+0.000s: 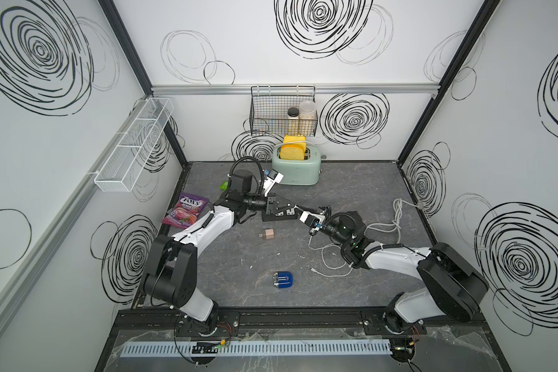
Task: Charge the electric shaver
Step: Pick up the charging cable from the center of the board, then pick up the plug from the center of the board.
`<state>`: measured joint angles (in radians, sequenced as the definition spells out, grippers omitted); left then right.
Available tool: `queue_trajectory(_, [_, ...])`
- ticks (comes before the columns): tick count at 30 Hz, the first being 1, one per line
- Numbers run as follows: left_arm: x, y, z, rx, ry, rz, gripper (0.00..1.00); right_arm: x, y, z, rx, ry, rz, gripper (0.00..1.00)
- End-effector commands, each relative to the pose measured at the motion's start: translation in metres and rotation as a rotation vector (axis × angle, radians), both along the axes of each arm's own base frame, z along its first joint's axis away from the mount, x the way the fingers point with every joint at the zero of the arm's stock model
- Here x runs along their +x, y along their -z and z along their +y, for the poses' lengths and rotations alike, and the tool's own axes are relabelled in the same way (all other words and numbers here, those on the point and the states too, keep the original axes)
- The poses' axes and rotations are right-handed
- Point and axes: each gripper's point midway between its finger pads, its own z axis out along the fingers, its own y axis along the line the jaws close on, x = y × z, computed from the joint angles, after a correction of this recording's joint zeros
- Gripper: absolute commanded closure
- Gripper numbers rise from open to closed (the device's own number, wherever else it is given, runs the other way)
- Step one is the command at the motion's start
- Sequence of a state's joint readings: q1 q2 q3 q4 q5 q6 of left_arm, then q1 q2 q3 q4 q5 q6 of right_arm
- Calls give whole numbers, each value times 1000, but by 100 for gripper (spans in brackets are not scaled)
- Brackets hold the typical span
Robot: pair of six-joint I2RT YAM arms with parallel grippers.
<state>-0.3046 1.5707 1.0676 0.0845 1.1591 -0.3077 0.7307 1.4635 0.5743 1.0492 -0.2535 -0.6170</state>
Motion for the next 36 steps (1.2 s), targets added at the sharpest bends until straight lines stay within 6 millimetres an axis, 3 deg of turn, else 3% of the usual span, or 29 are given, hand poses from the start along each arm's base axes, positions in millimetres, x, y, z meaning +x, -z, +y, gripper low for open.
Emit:
queue_trajectory(1, [-8, -4, -6, -28, 54, -18, 100, 3, -9, 4, 14, 4, -20, 89])
queue_trajectory(6, [-9, -6, -6, -30, 56, -28, 100, 5, -9, 3, 18, 14, -16, 100])
queue_trajectory(10, [-9, -8, -4, -29, 48, -35, 100, 7, -11, -1, 35, 19, 0, 100])
queue_trajectory(14, [-3, -11, 9, -2, 0, -57, 82, 8, -15, -8, 52, 33, 8, 100])
queue_trajectory(16, [3, -18, 20, -5, -43, -79, 81, 9, -12, -12, 45, 42, 31, 100])
queue_trajectory(17, [7, -22, 27, -1, -71, -91, 71, 9, -11, -15, 44, 47, 38, 100])
queue_trajectory(19, [16, -25, 41, 22, -146, -114, 34, 9, -8, -18, 31, 53, 53, 100])
queue_trajectory(20, [22, -24, 50, 54, -197, -140, 20, 10, -7, -20, 25, 61, 63, 100])
queue_trajectory(21, [26, -22, 57, 94, -242, -168, 14, 11, -7, -23, 23, 68, 75, 100])
queue_trajectory(23, [38, -10, 78, 235, -366, -248, 9, 14, -8, -29, 33, 89, 121, 100])
queue_trajectory(24, [41, -4, 86, 299, -405, -290, 2, 15, -8, -31, 35, 93, 150, 100])
queue_trajectory(27, [43, 18, 106, 475, -488, -474, 3, 20, -4, -41, 39, 112, 268, 100])
queue_trajectory(31, [12, 61, 100, 711, -260, -877, 3, 22, 6, -56, 23, 164, 397, 100])
queue_trajectory(36, [8, 118, 100, 870, -63, -913, 3, 21, 6, -80, 59, 212, 450, 100])
